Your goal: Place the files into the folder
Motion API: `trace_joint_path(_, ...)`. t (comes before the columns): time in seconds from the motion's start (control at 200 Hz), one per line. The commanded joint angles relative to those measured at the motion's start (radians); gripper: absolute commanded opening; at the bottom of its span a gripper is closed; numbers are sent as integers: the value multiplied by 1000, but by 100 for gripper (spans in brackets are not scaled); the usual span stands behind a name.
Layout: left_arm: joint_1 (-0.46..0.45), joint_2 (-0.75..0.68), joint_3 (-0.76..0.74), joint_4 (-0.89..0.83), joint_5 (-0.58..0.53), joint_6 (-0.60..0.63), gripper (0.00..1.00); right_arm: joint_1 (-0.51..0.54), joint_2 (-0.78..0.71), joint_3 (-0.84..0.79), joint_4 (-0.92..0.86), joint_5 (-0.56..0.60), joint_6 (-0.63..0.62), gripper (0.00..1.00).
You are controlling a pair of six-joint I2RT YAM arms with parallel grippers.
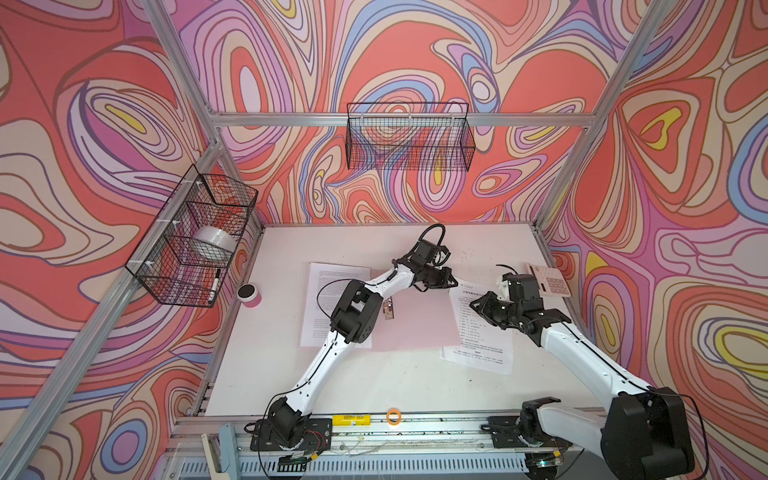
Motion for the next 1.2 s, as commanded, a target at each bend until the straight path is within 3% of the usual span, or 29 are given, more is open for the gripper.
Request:
trace_joint_path(0.0,-19,-9,-54,-41,-27,-26,0,-6,-30,46,-28,29,-26,26)
trace_joint_path(0.225,-65,-118,-133,107,-37,-72,0,-23,-72,184,-125,128,-63,26)
trace_joint_path(0.511,-168,-284,-181,131,-79,-46,0,-37,-107,423,-289,279,-124,25)
trace_joint_path(0.857,-267,-534,-287,75,-124,3,0,-46,-152,626,-401,321,-148,25)
trace_joint_path(1.192,-328,-880,-526,29,-181,39,0,-45,-140,840,-500,330,-210,29)
